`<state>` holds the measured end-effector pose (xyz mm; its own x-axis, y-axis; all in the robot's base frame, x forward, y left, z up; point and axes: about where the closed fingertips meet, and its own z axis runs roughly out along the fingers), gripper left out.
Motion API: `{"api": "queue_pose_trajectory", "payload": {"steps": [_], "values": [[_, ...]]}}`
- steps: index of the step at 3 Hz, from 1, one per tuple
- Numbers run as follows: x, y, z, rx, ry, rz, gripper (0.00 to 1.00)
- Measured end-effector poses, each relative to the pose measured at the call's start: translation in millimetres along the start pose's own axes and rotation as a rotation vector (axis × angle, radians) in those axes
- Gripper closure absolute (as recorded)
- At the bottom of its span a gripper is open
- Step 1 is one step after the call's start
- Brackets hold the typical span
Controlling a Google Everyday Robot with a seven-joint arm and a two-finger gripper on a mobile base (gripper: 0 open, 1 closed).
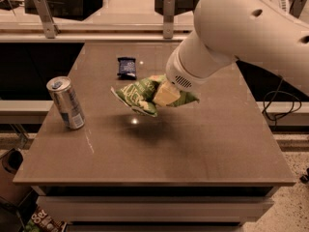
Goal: Move green jalapeno chip bag near redbull can
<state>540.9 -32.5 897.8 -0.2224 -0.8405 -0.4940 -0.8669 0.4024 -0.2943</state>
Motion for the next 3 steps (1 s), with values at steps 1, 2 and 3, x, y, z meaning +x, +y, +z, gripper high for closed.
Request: {"api": "queue_pose_trajectory", "payload": {"steps": [1, 2, 3], "values": [[-11.8, 19.9, 11.5, -0.044, 0.008, -0.044, 1.0], [-22.2, 37.6, 25.6, -0.1, 0.018, -0.091, 1.0], [-32.3, 55.1, 35.5, -0.161, 0.032, -0.158, 1.0]]}}
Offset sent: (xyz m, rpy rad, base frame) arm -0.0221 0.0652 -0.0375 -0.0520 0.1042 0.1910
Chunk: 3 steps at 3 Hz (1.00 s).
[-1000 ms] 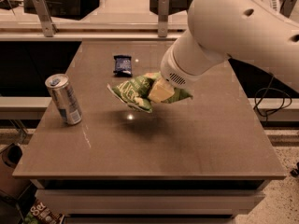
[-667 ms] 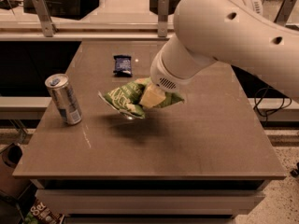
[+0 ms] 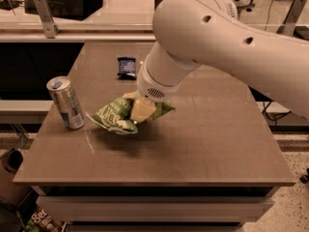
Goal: Move green jalapeno chip bag near redbull can
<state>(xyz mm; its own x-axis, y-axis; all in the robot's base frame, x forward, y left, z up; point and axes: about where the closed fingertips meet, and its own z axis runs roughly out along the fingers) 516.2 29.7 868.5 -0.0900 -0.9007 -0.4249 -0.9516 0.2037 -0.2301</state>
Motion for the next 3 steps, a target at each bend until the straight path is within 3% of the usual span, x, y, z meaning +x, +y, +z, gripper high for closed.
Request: {"api": "queue_pose_trajectory", "payload": {"steps": [1, 3], "values": [[-0.4, 0.8, -1.7, 0.002, 0.001, -0.002, 0.82], [-2.5, 2.0, -4.7, 0.007, 0.001, -0.007, 0.36]]}}
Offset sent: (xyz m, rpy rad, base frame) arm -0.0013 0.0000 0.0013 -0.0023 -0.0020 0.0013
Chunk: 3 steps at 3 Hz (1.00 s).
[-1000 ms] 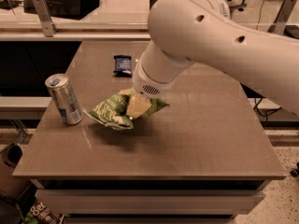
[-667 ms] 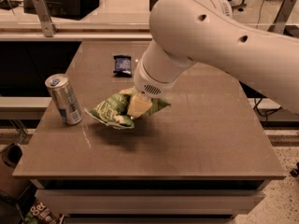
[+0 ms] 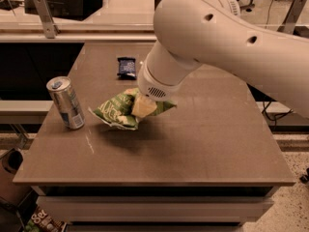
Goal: Move green jalapeno chip bag near redbull can
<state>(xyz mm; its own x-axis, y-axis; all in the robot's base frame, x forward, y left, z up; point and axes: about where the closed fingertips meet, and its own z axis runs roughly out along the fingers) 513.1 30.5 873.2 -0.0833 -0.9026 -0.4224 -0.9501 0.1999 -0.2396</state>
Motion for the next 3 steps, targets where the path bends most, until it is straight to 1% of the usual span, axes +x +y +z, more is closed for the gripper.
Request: {"api": "queue_pose_trajectory", "payload": {"steps": [1, 2, 3], "values": [[-1.0, 0.6, -1.6, 0.003, 0.0, -0.002, 0.11], [-1.7, 1.1, -2.7, 0.005, 0.0, -0.004, 0.0], [-1.8, 1.1, -2.8, 0.005, 0.0, -0.004, 0.0]]}}
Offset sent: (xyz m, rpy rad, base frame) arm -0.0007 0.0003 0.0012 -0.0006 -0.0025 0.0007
